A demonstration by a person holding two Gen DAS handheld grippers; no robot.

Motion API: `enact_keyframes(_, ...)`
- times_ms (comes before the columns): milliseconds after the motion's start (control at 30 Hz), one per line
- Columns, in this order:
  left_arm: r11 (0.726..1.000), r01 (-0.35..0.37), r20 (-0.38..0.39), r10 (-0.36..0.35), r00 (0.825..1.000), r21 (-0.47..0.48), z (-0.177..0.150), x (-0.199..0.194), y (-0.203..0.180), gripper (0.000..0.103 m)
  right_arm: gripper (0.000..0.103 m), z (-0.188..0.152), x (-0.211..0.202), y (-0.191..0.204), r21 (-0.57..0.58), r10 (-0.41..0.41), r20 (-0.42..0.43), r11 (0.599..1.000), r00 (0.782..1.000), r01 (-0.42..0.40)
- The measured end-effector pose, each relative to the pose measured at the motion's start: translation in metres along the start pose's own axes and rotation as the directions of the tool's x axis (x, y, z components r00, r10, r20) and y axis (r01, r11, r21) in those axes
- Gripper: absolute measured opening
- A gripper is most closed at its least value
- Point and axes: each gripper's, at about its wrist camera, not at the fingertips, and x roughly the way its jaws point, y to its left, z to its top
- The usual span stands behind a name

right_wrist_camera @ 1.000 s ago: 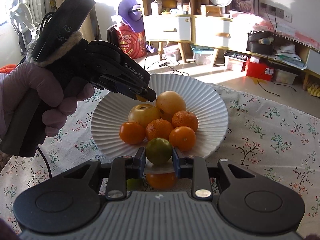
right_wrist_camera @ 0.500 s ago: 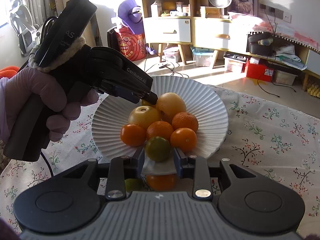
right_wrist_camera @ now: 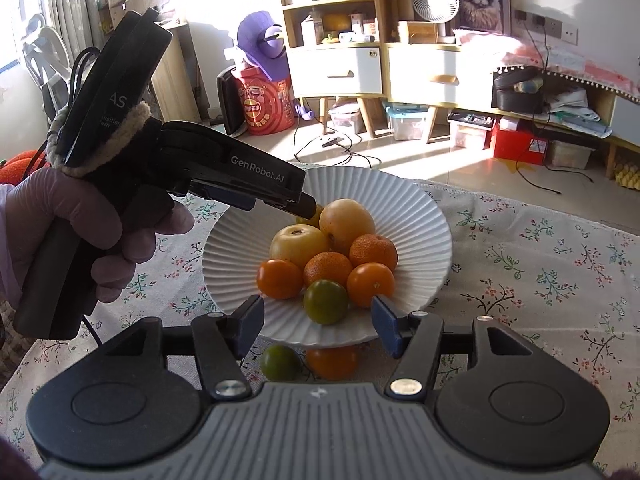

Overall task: Organize fruits
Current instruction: 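Open the right tool on the plate while the left tool releases its tomato, then withdraw both tools from the plate toward the brown round fruits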

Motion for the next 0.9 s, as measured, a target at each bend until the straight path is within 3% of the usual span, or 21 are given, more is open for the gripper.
enact_keyframes(533,0.996,-0.025,0.048,0.021,0.999,0.086,-0.030,-0.038,-0.019,0.101,0.083,-0.006,-0.025,-0.007,0.014,-0.026,0.005,1.000,1.000,0.025)
enact_keyframes(767,0.994,-0.038,0.040,0.034,0.999,0.102,-0.049,-0.049,-0.024,0.101,0.098,-0.011,-0.039,-0.007,0.022,-0.025,0.006,0.999,1.000,0.025)
enact_keyframes(900,0.989,-0.054,0.023,0.052,0.998,0.137,-0.063,-0.055,-0.027,0.101,0.099,-0.016,-0.043,-0.008,0.006,-0.019,-0.001,1.000,1.000,0.019)
